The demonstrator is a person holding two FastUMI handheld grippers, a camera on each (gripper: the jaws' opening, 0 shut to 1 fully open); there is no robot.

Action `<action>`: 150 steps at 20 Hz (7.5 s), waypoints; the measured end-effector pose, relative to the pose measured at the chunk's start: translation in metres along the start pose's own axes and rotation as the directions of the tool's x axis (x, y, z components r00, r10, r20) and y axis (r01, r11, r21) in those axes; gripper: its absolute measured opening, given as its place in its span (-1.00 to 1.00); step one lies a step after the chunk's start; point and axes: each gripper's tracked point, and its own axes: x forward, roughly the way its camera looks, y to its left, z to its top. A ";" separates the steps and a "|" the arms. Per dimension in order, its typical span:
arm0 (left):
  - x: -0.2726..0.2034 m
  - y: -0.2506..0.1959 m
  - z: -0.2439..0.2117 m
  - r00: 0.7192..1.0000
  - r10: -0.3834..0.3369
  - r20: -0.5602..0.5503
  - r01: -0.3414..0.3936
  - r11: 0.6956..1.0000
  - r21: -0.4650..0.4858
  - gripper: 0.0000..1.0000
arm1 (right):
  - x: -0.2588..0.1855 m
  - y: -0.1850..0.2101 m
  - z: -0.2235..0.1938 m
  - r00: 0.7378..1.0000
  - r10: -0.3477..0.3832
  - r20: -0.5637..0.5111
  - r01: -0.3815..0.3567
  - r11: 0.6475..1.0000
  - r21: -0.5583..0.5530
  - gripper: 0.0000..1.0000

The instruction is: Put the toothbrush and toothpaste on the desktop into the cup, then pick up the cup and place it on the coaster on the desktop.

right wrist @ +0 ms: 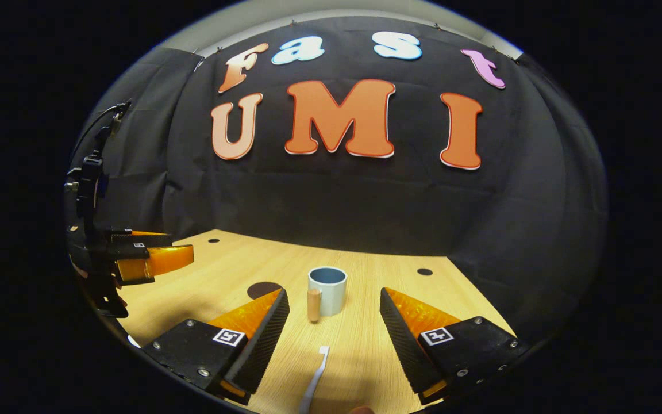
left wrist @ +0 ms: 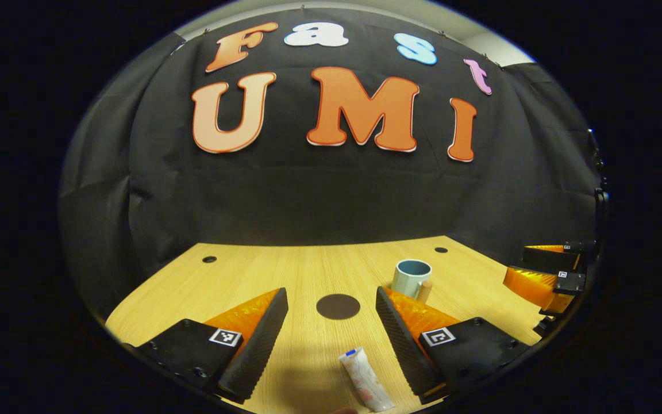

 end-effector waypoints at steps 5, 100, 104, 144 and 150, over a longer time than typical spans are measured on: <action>0.006 -0.010 -0.043 0.986 -0.036 -0.165 0.034 0.999 -0.018 0.96 | -0.003 0.006 -0.042 0.984 0.032 -0.176 -0.023 0.998 0.053 0.89; 0.001 -0.004 -0.091 0.946 -0.003 -0.325 -0.058 0.982 -0.178 -0.72 | 0.182 0.015 0.039 0.970 0.115 0.214 -0.173 0.946 0.276 -0.92; 0.000 -0.006 -0.089 0.947 0.009 -0.320 -0.071 0.980 -0.185 -0.72 | 0.193 0.005 0.050 0.957 0.091 0.274 -0.175 0.939 0.297 -0.92; 0.114 -0.037 0.049 0.989 -0.141 -0.039 0.139 0.989 -0.060 -0.72 | 0.154 -0.042 -0.043 0.990 0.014 0.137 -0.046 0.971 0.233 -0.44; 0.149 -0.063 0.074 0.982 -0.184 0.036 0.186 0.981 -0.048 -0.72 | 0.122 -0.059 -0.052 0.992 -0.005 0.122 -0.028 0.965 0.261 -0.17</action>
